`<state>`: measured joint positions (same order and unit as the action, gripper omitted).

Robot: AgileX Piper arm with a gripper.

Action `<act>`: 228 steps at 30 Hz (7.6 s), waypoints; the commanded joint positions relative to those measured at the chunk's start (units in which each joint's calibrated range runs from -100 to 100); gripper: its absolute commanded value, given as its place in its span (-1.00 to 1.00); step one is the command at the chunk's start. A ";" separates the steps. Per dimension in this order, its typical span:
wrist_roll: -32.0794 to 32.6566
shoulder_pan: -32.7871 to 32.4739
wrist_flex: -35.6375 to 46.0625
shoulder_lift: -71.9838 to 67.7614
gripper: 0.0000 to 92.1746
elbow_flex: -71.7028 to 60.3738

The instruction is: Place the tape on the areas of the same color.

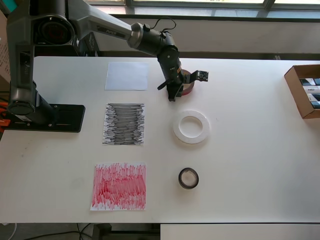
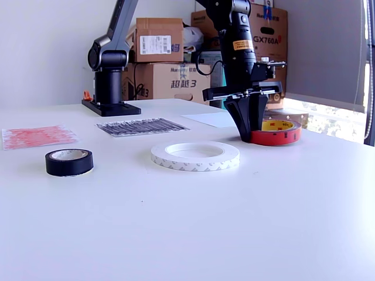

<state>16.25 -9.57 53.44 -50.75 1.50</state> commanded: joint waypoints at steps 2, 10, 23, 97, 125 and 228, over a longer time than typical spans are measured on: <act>-0.85 -0.07 0.49 1.26 -1.00 -0.55; -2.81 0.33 0.74 11.18 -1.00 0.09; -9.85 9.09 -0.19 33.44 -1.00 20.53; -27.62 51.31 -11.90 25.11 -1.00 29.89; -28.19 49.10 -11.90 24.46 -1.00 32.71; 2.18 18.95 4.22 9.96 0.00 0.73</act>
<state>18.65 9.85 58.00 -40.03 2.74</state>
